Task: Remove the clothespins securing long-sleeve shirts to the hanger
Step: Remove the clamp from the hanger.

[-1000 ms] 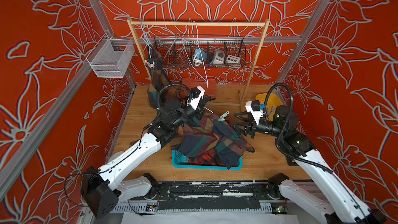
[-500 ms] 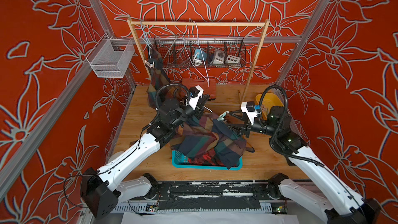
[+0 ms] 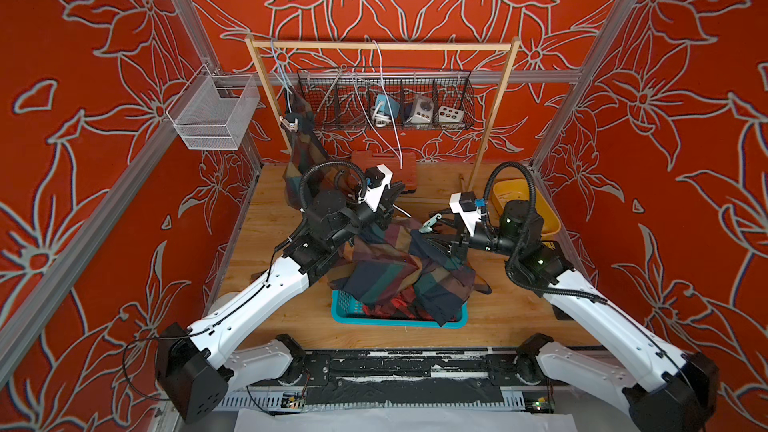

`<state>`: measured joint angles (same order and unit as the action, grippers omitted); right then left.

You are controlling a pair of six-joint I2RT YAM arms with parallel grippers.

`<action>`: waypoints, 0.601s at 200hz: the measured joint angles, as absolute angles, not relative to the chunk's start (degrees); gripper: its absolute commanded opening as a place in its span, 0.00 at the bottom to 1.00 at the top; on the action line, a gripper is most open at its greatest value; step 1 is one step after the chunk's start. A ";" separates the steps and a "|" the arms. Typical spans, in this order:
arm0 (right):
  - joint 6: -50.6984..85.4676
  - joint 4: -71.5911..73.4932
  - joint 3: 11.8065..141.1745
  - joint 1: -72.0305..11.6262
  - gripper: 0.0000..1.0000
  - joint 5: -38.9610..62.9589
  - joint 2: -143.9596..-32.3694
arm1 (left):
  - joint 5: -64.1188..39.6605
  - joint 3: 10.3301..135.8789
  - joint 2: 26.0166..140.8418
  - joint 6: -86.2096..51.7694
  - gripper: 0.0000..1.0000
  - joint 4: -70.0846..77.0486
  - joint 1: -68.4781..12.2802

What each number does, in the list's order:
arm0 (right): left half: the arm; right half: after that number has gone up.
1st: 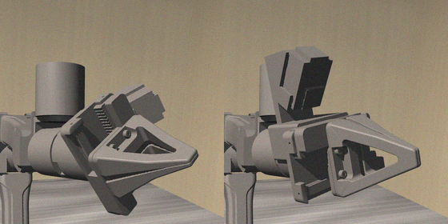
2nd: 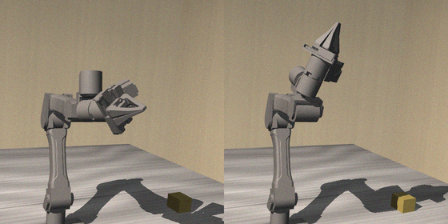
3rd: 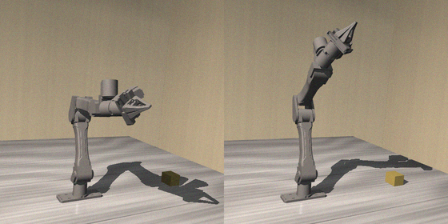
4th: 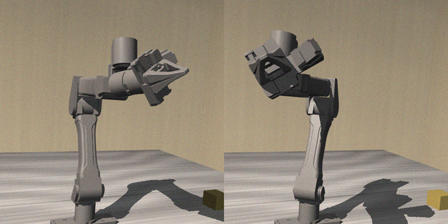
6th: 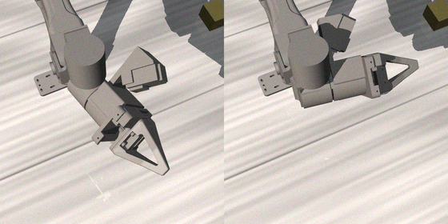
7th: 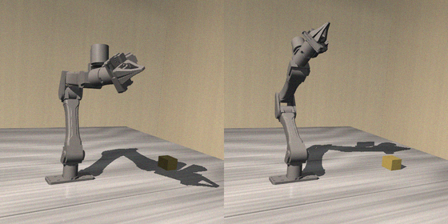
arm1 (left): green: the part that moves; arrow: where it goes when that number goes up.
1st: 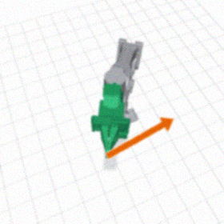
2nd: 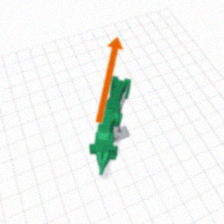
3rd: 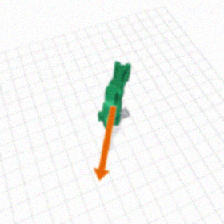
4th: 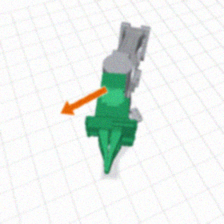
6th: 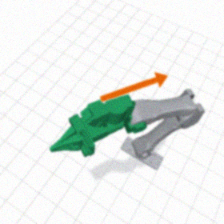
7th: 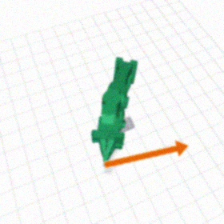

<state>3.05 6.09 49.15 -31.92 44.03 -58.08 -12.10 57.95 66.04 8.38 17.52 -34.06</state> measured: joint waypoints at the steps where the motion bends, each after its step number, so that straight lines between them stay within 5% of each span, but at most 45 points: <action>1: 3.07 6.13 49.15 -31.92 0.70 43.99 -58.11 | -12.12 57.95 66.04 8.36 0.00 17.52 -34.06; 33: 3.44 6.66 50.17 -31.97 0.63 43.51 -59.07 | -12.53 57.95 66.04 7.99 0.00 17.56 -34.06; 120: 3.60 6.37 52.10 -32.56 0.09 43.24 -60.20 | -12.75 57.95 66.06 7.68 0.00 17.65 -33.93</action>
<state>3.60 6.37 52.10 -32.56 43.24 -60.20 -12.75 57.95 66.06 7.68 17.65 -33.93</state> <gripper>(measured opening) 0.210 0.048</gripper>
